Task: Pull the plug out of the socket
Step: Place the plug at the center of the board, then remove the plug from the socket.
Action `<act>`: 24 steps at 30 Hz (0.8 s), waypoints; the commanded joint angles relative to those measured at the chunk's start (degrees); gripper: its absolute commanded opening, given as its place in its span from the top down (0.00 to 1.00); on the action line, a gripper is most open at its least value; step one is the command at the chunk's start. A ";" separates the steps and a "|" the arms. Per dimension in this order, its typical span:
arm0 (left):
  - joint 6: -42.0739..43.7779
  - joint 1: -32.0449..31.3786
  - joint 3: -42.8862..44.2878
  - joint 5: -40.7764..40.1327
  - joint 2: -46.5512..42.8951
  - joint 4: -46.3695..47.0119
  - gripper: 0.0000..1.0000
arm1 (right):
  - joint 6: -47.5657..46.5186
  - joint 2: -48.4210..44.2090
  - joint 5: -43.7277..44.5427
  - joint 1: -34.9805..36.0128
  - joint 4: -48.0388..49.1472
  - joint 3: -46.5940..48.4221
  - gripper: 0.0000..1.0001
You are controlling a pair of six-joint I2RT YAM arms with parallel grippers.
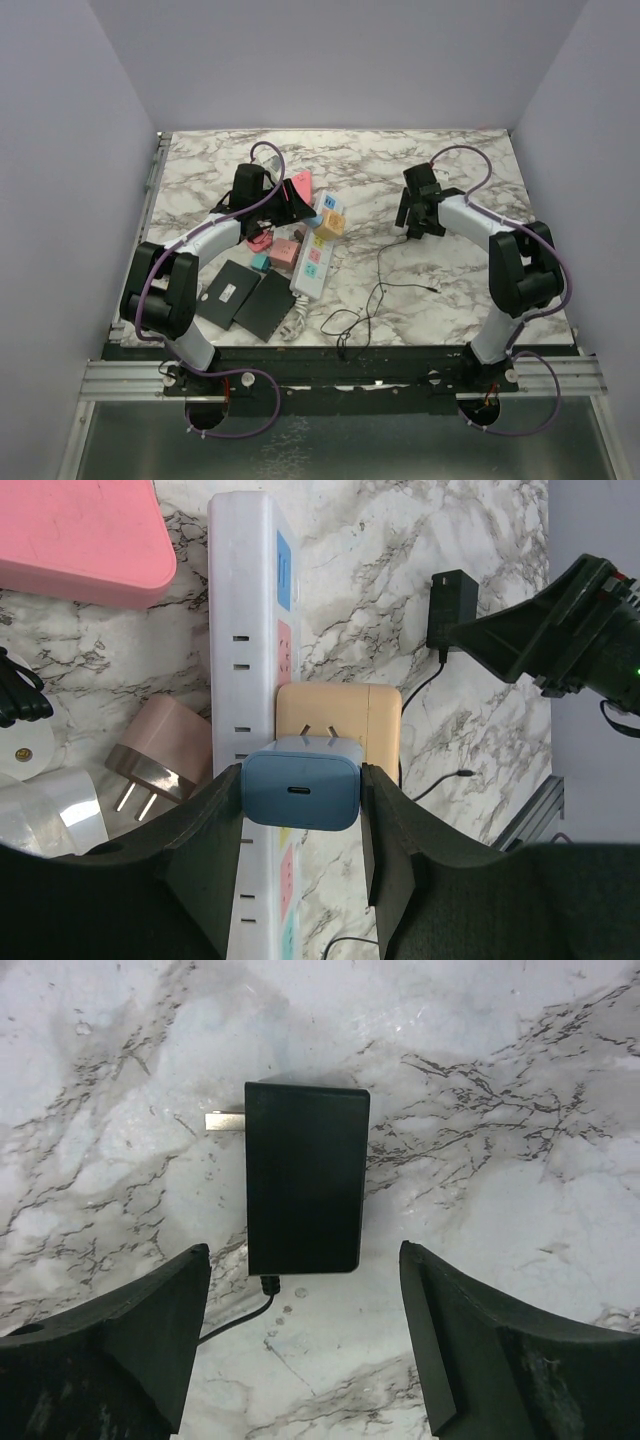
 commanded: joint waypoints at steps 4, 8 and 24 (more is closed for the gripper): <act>0.65 -0.18 -0.66 1.68 0.81 -0.37 1.00 | -0.16 -9.41 -7.05 -0.22 3.38 -2.21 0.20; 0.30 -0.18 -1.06 1.26 0.99 -0.06 1.00 | 1.80 -13.21 -16.98 -0.14 7.52 -4.59 0.20; -2.38 -1.34 -3.05 1.85 1.41 3.46 1.00 | 20.60 -14.49 -31.38 9.38 26.75 -14.55 0.16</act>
